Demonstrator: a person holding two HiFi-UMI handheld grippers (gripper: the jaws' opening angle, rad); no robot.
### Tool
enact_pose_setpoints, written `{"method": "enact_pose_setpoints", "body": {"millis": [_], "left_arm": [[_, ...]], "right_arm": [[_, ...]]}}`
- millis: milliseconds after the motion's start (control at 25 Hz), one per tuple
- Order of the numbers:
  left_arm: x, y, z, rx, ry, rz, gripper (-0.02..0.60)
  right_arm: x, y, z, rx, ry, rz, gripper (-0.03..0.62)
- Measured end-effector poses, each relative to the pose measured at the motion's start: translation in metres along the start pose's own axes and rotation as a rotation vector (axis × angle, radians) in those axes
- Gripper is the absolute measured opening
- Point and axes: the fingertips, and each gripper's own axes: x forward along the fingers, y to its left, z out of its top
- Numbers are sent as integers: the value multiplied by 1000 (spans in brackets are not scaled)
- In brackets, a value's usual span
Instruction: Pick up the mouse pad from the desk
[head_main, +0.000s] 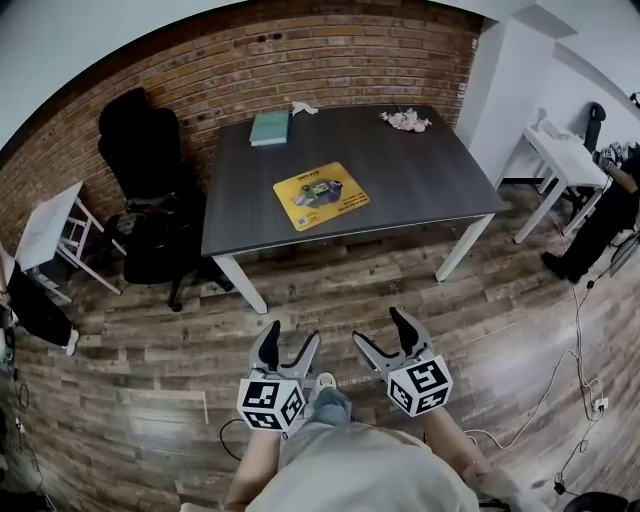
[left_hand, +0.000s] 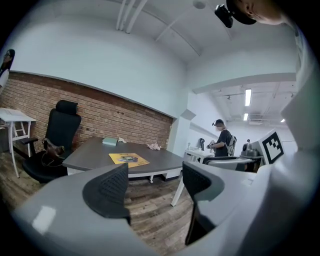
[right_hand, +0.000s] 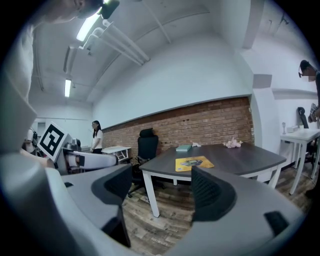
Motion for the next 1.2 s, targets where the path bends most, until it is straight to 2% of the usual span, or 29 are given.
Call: {"method": "enact_pose_setpoints", "body": {"millis": [640,1200], "left_arm": [[114,105,39,-9,35,-17,324],[169,148,37,-25,82,-12,324]], "right_arm": [[144,-56,39,24,1,-38,350],[202,-87,34,60,30,-61,350]]}}
